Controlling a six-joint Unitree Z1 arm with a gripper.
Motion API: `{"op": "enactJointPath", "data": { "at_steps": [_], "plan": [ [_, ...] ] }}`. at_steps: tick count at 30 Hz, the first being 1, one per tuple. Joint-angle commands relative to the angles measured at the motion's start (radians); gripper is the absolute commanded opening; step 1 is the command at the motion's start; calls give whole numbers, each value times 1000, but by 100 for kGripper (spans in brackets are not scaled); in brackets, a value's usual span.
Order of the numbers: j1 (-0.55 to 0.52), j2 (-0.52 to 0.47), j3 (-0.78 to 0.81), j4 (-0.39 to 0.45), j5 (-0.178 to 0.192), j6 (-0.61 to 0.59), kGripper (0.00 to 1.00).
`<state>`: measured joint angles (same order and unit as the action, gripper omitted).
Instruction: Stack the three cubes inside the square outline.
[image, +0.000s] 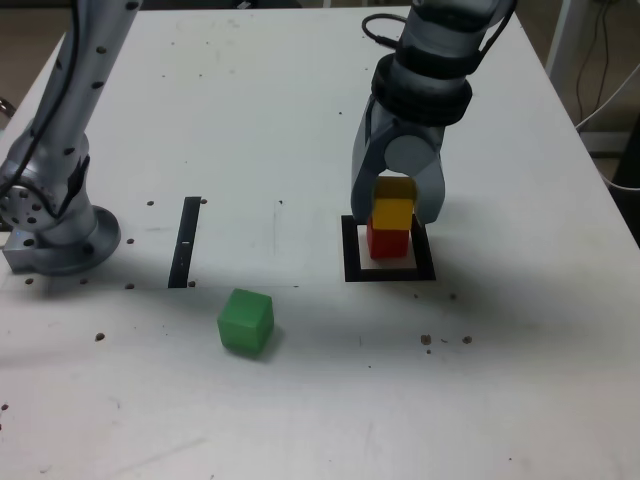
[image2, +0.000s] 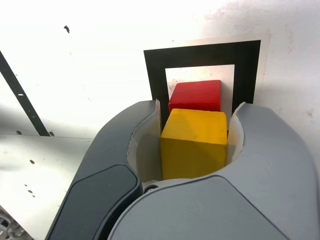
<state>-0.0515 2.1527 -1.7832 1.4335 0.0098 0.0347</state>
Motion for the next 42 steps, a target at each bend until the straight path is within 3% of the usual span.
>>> {"op": "enactJointPath", "data": {
  "at_steps": [1, 4, 12, 18, 29, 42],
  "plan": [
    [5, 5, 9, -12, -6, 6, 79],
    [8, 5, 24, -27, -13, 10, 87],
    [16, -2, 49, -44, -16, 13, 89],
    [18, -35, 50, -43, -1, 14, 96],
    [19, -149, 93, -17, 20, 12, 99],
    [17, -310, 319, -55, 15, 10, 99]
  ]
}}
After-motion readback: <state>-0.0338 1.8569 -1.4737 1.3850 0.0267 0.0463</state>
